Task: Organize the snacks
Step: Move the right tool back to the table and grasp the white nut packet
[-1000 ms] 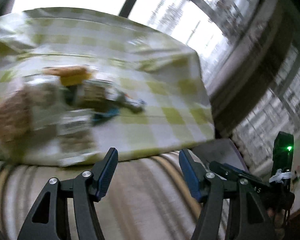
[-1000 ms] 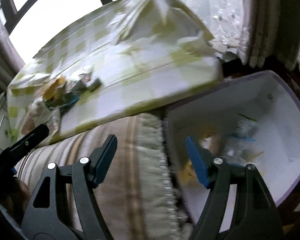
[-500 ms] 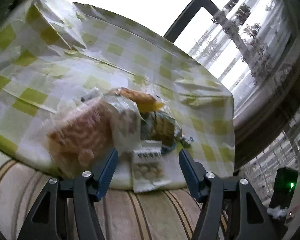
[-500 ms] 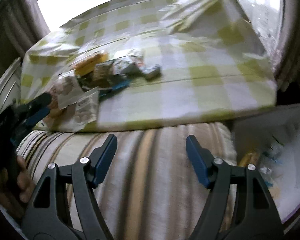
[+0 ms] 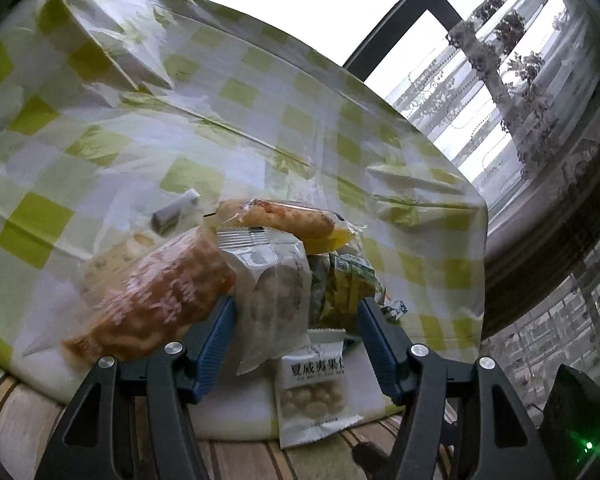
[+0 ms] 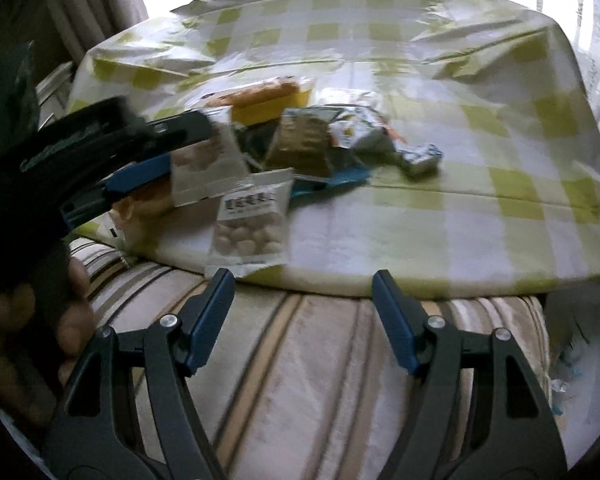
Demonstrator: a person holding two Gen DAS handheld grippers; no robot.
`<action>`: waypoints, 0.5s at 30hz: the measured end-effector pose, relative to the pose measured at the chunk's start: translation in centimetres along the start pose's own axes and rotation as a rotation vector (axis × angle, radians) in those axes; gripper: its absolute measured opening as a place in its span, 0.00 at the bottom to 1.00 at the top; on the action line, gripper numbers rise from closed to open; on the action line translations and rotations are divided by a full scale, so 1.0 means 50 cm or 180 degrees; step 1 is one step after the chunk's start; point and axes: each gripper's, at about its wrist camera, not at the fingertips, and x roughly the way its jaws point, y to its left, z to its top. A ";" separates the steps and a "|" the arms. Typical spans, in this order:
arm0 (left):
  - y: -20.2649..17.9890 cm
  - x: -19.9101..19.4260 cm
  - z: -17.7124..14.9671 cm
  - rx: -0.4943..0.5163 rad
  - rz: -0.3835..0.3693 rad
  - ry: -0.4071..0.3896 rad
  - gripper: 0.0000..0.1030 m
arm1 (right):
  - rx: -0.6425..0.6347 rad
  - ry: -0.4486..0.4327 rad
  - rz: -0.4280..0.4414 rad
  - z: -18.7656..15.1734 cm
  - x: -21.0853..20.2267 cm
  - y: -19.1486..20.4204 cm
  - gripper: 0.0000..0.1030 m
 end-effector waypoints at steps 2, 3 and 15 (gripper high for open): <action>-0.002 0.009 0.004 0.0025 0.0023 0.0020 0.55 | -0.0005 0.0016 0.0028 0.007 0.010 0.009 0.72; -0.002 0.016 0.005 0.0031 0.0032 0.0034 0.53 | -0.0009 0.0023 0.0041 0.010 0.015 0.013 0.72; -0.004 0.035 0.016 0.0191 -0.0033 0.0155 0.54 | 0.0017 0.0191 0.0114 0.041 0.079 0.043 0.72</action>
